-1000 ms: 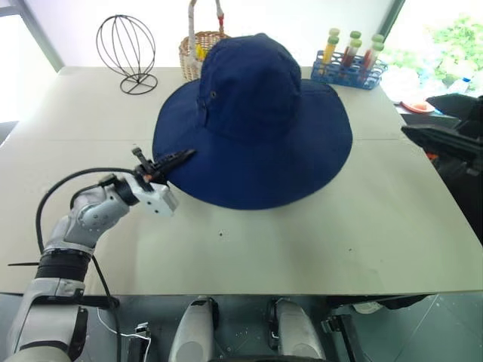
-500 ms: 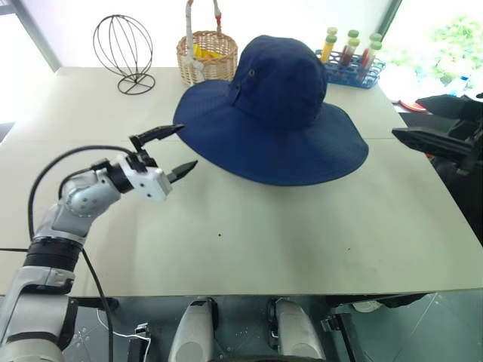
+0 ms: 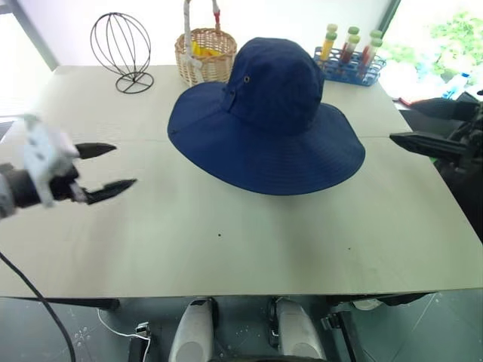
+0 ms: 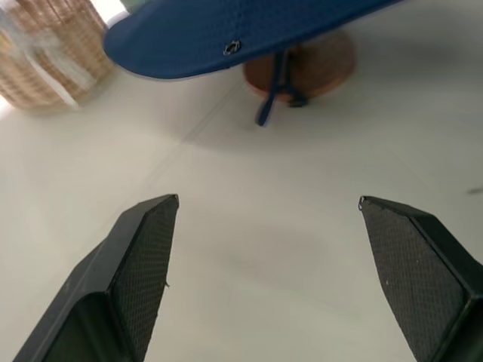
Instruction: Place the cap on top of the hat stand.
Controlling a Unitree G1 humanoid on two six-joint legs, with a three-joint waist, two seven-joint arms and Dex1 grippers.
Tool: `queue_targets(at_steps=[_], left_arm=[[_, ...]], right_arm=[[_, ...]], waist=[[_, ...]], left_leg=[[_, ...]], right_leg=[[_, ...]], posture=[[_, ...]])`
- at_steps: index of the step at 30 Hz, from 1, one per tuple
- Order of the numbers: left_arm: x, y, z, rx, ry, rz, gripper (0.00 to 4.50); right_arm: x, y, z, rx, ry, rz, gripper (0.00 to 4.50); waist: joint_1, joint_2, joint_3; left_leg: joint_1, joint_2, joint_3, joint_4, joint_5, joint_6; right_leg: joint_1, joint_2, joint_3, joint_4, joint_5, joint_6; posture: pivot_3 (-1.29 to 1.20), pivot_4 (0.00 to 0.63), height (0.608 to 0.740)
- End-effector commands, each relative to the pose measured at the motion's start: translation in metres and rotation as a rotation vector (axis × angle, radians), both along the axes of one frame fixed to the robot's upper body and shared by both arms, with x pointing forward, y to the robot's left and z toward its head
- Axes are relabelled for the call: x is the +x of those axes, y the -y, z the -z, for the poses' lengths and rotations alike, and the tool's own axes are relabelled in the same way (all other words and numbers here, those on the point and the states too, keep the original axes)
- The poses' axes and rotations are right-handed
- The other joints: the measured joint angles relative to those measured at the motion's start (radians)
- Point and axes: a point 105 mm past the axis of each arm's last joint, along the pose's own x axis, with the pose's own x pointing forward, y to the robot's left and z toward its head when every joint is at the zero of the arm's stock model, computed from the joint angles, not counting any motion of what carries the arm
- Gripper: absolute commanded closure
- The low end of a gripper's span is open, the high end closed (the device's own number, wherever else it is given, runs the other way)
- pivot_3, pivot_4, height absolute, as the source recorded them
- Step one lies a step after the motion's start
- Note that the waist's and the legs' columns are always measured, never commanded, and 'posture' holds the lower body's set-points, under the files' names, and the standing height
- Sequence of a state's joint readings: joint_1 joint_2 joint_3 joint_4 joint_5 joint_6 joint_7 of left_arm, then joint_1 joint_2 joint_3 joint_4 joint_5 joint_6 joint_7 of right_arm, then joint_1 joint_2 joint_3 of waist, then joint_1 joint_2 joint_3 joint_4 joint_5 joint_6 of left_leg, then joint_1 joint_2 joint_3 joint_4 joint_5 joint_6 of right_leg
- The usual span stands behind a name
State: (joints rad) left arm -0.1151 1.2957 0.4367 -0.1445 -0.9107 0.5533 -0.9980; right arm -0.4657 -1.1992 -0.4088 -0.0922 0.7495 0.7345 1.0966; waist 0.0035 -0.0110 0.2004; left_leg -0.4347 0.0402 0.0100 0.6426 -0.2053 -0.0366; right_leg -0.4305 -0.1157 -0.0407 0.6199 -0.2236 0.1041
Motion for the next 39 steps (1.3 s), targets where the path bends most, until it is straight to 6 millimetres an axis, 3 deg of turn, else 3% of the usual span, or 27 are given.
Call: queue_targets(at_steps=[1,7,11,17,23,30,33,39], left_arm=[[-0.023,0.001,-0.053,-0.216,-0.133,0.108,0.49],[-0.041,0.013,-0.065,-0.104,-0.201,0.28,0.49],[-0.039,0.022,-0.07,-0.098,-0.195,0.333,0.49],[-0.034,0.033,-0.073,-0.076,-0.202,0.392,0.49],[-0.026,0.036,-0.075,-0.073,-0.199,0.406,0.49],[-0.022,0.038,-0.078,-0.068,-0.19,0.415,0.49],[-0.021,0.039,-0.079,-0.067,-0.189,0.418,0.42],[-0.021,0.039,-0.079,-0.069,-0.182,0.409,0.42]], right_arm=[[-0.012,-0.041,-0.006,-0.167,0.123,-0.131,0.0],[-0.037,-0.1,0.032,-0.359,0.207,-0.293,0.0],[-0.04,-0.114,0.055,-0.43,0.269,-0.284,0.0],[-0.035,-0.127,0.073,-0.508,0.451,-0.247,0.0],[-0.019,-0.145,0.092,-0.595,0.703,-0.208,0.0],[0.0,-0.164,0.104,-0.605,0.851,-0.166,0.0],[0.01,-0.162,0.107,-0.651,0.882,-0.148,0.91],[0.021,-0.151,0.116,-0.78,0.949,-0.135,3.98]], waist=[[-0.004,0.0,0.001],[-0.015,0.0,0.0],[-0.013,-0.002,0.0],[-0.015,-0.002,0.0],[-0.017,-0.004,0.0],[-0.017,-0.006,0.0],[-0.017,-0.006,0.0],[-0.017,-0.007,-0.001]], left_leg=[[-0.001,0.0,0.0,0.0,0.0,0.0],[-0.006,0.0,0.002,-0.008,0.001,0.001],[-0.006,0.001,0.002,-0.01,0.001,0.001],[-0.007,0.001,0.003,-0.005,0.001,0.001],[-0.007,0.002,0.003,0.001,0.001,0.001],[-0.007,0.002,0.003,0.005,0.001,0.001],[-0.008,0.002,0.003,0.005,0.001,0.001],[-0.008,0.002,0.002,0.005,0.002,0.001]], right_leg=[[-0.001,0.0,0.0,0.0,0.0,0.0],[-0.009,0.001,0.0,0.001,0.002,-0.003],[-0.011,0.003,0.0,0.001,0.002,-0.003],[-0.01,0.003,0.001,0.001,0.001,-0.001],[-0.01,0.004,0.001,0.005,0.001,-0.001],[-0.01,0.004,0.002,0.009,0.001,-0.001],[-0.01,0.004,0.002,0.01,0.001,-0.001],[-0.01,0.004,0.002,0.01,0.001,-0.001]], posture=[[0.0,0.15,0.739],[0.0,0.15,0.739],[0.0,0.15,0.739],[0.0,0.15,0.739],[0.0,0.15,0.739],[0.0,0.15,0.739],[0.0,0.15,0.739],[0.0,0.15,0.739]])
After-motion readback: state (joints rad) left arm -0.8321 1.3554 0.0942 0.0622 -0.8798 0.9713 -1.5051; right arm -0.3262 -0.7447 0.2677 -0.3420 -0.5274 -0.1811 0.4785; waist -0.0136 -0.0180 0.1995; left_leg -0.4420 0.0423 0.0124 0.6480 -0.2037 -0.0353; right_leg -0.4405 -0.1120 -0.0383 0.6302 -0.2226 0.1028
